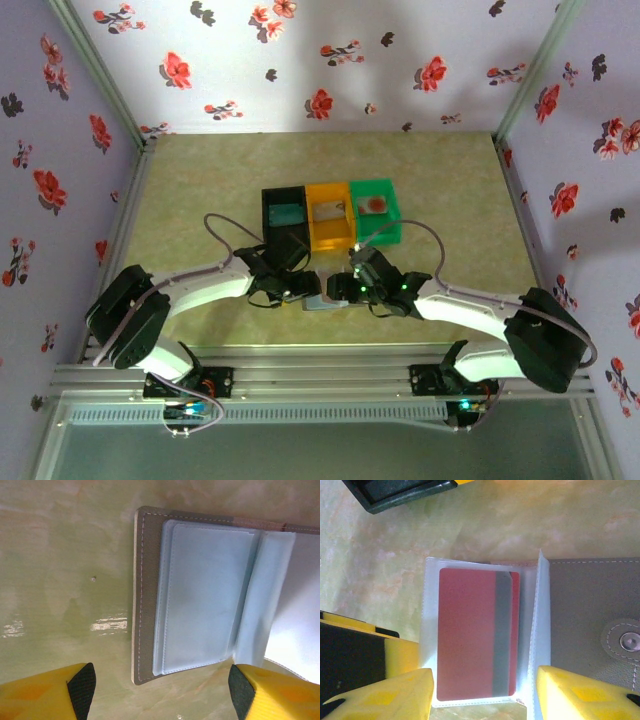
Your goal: Take the credit cards out of the card holder
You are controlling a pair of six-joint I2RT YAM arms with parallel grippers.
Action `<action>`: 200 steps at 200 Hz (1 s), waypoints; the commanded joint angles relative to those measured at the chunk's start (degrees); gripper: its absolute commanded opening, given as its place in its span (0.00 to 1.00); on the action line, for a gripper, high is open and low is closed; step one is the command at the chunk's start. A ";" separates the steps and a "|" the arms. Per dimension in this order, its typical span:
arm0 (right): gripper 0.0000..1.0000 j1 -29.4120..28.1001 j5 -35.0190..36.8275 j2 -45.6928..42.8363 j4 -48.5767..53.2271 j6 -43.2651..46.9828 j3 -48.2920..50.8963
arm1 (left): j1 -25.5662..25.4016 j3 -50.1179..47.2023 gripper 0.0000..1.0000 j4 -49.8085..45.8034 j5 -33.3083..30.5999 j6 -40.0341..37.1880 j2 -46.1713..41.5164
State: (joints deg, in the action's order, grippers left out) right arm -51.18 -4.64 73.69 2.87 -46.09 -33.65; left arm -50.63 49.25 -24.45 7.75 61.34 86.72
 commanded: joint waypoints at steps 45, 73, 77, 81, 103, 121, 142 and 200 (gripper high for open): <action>0.55 -0.17 2.20 -0.49 1.41 0.76 1.13 | 0.53 1.17 0.74 0.00 0.65 -0.43 0.67; 0.55 0.37 3.54 -0.88 3.04 0.14 1.22 | 0.45 2.32 0.74 -0.67 0.69 -0.78 0.91; 0.54 0.59 3.54 -0.98 3.18 0.04 1.29 | 0.52 2.42 0.74 -0.71 0.69 -0.76 0.85; 0.54 0.79 3.48 -1.05 3.28 -0.09 1.38 | 0.48 2.49 0.74 -0.77 0.69 -0.78 0.89; 0.53 1.53 1.99 -2.08 2.58 -0.28 2.08 | 0.51 2.51 0.74 -0.54 0.73 -0.79 1.02; 0.56 1.63 1.91 -4.27 2.41 0.28 2.42 | 0.45 2.34 0.74 0.30 1.25 -0.53 1.34; 0.64 1.67 1.26 -6.73 1.27 0.63 3.28 | 0.45 2.27 0.74 1.02 1.65 -0.32 1.83; 0.65 0.77 -0.32 -7.33 -3.21 0.90 5.11 | 0.31 1.90 0.73 2.71 2.71 0.34 2.49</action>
State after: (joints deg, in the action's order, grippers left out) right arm -49.78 -4.49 66.70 2.79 -45.87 -30.46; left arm -50.59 50.43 -22.61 9.61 61.21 88.16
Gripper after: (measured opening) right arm 0.675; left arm 0.728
